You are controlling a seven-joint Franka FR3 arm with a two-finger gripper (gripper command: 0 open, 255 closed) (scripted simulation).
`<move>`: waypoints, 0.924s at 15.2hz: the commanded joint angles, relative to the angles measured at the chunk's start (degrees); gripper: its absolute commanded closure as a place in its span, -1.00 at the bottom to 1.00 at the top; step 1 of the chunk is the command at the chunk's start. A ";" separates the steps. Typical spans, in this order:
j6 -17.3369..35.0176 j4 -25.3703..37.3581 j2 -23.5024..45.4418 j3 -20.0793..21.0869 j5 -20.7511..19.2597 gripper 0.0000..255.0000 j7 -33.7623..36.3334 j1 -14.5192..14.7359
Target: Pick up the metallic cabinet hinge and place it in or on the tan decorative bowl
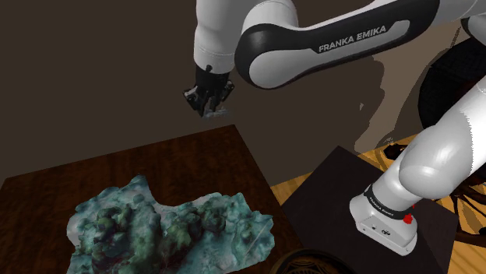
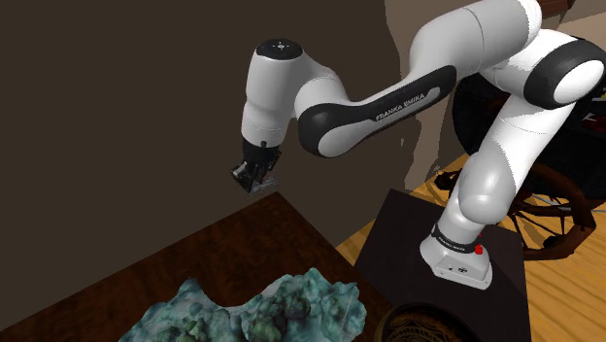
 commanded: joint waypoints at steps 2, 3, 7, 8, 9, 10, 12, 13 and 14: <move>-2.25 2.05 -0.30 -0.07 0.52 1.00 -0.71 -0.03; -2.98 2.73 -0.40 -0.09 0.67 1.00 -0.90 -0.03; -5.95 5.59 -0.61 -0.11 1.11 1.00 -1.57 -0.03; -6.70 6.34 -0.62 -0.11 1.18 1.00 -1.71 -0.02; -7.11 6.76 -0.62 -0.11 1.22 1.00 -1.79 -0.02; -7.08 5.32 -2.30 0.14 2.17 1.00 -1.41 0.33; -7.18 2.70 -5.56 0.64 4.05 1.00 -0.62 1.17; -7.30 1.50 -7.12 0.88 4.95 1.00 -0.19 1.66; -7.48 0.38 -8.64 1.10 5.83 1.00 0.27 2.21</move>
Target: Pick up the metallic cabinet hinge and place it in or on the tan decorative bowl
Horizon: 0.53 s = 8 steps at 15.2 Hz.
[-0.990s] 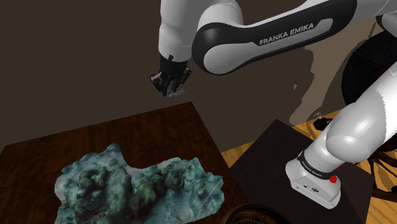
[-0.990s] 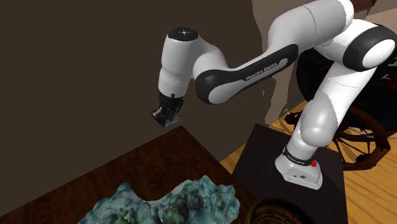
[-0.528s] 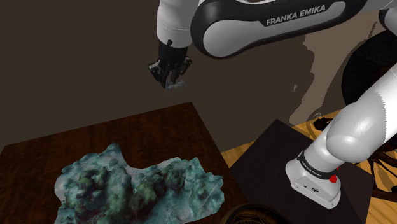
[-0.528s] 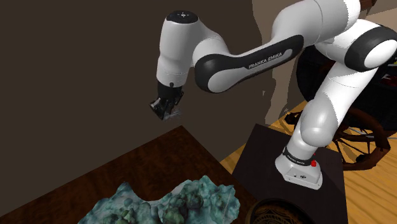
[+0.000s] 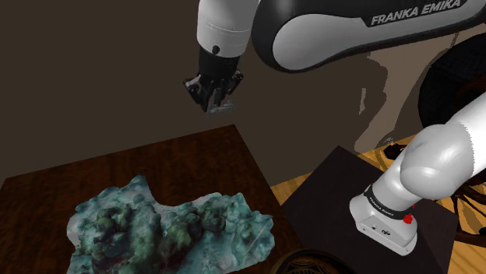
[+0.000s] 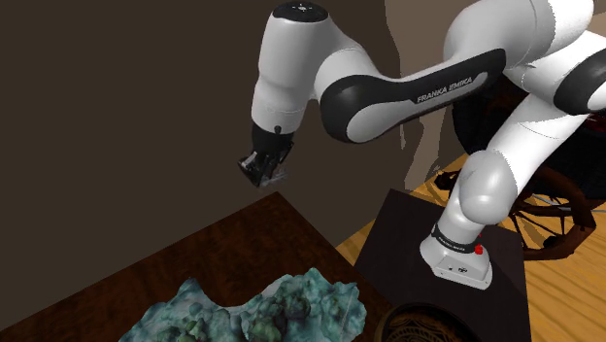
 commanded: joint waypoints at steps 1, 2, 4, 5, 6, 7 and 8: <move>-0.30 -2.54 -3.34 0.40 2.00 1.00 0.84 1.08; -0.56 -3.51 -4.77 0.65 2.82 1.00 1.36 1.69; -1.21 -5.22 -7.49 1.19 4.39 1.00 2.49 2.96; -1.59 -5.97 -8.78 1.47 5.13 1.00 3.11 3.64; -2.01 -6.65 -10.02 1.80 5.85 1.00 3.75 4.30; -2.45 -7.26 -11.21 2.15 6.55 1.00 4.43 4.96; -2.93 -7.79 -12.36 2.53 7.22 1.00 5.14 5.64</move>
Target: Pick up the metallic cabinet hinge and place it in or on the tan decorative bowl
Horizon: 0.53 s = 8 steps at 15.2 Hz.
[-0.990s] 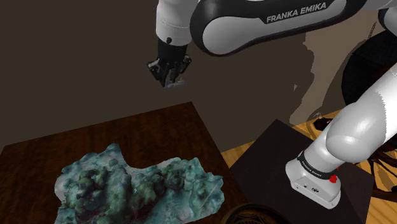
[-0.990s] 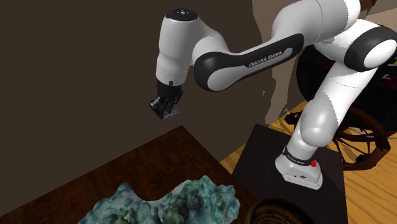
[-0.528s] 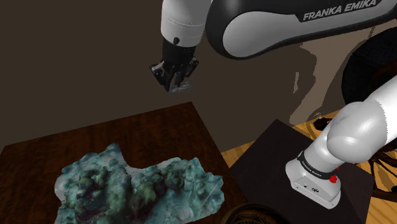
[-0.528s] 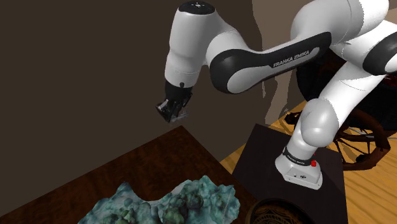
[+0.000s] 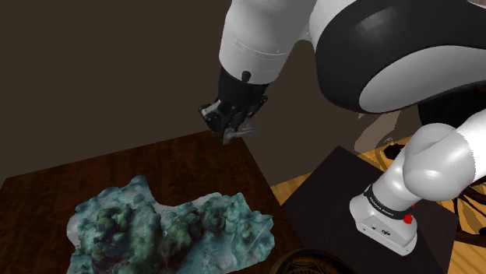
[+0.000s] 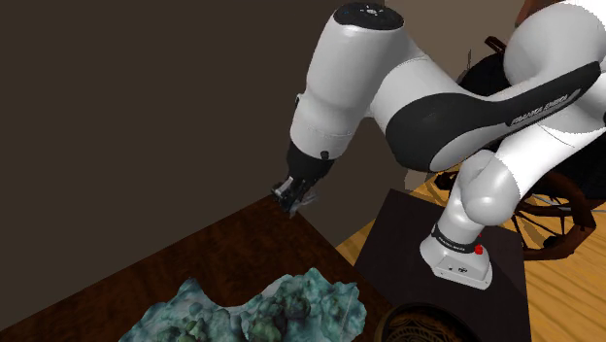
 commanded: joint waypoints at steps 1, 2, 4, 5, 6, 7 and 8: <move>-0.65 -1.59 -2.48 0.66 1.48 1.00 1.44 1.42; -1.17 -1.99 -3.52 1.08 2.09 1.00 2.23 2.11; -2.30 -2.58 -5.43 2.01 3.27 1.00 3.88 3.43; -2.89 -2.77 -6.31 2.52 3.82 1.00 4.75 4.08; -3.50 -2.89 -7.13 3.05 4.35 1.00 5.66 4.72; -4.12 -2.95 -7.89 3.62 4.86 1.00 6.59 5.34; -4.75 -2.94 -8.60 4.22 5.35 1.00 7.56 5.94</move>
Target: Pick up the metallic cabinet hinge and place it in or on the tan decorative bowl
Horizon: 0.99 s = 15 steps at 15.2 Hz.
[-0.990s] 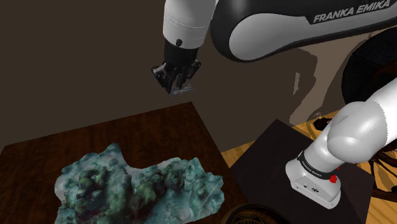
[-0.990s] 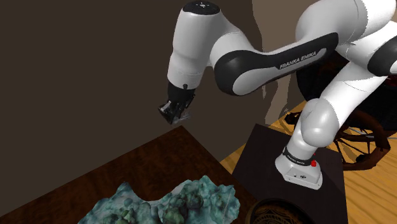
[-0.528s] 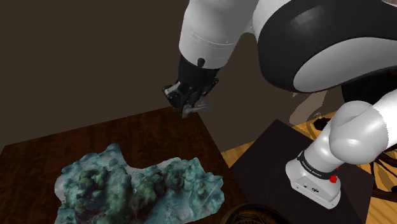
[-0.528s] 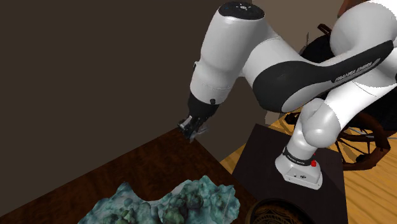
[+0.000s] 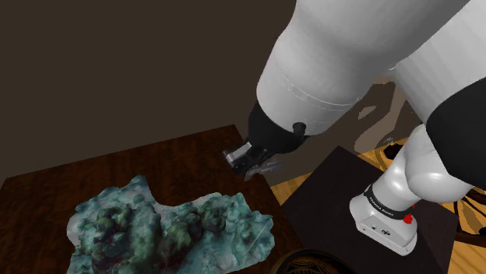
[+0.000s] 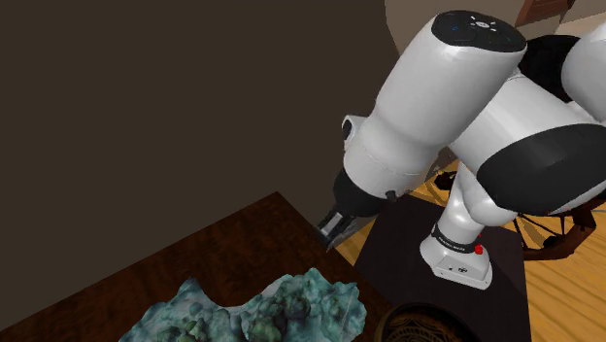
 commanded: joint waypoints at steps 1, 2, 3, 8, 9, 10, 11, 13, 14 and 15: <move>-1.52 0.11 -1.58 1.21 1.10 1.00 2.03 1.30; -2.18 0.25 -2.18 1.88 1.56 1.00 3.04 1.84; -2.84 0.47 -2.72 2.59 1.99 1.00 4.09 2.35; -6.21 2.51 -4.60 6.70 3.88 1.00 9.65 4.37; -6.89 3.11 -4.81 7.65 4.20 1.00 10.82 4.63; -7.57 3.78 -4.97 8.65 4.50 1.00 12.01 4.85; -8.25 4.52 -5.08 9.70 4.78 1.00 13.23 5.01; -9.61 6.19 -5.15 11.97 5.29 1.00 15.69 5.11; -10.30 7.12 -5.13 13.20 5.53 1.00 16.94 5.05; -11.05 8.22 -5.03 14.62 5.74 1.00 18.35 4.91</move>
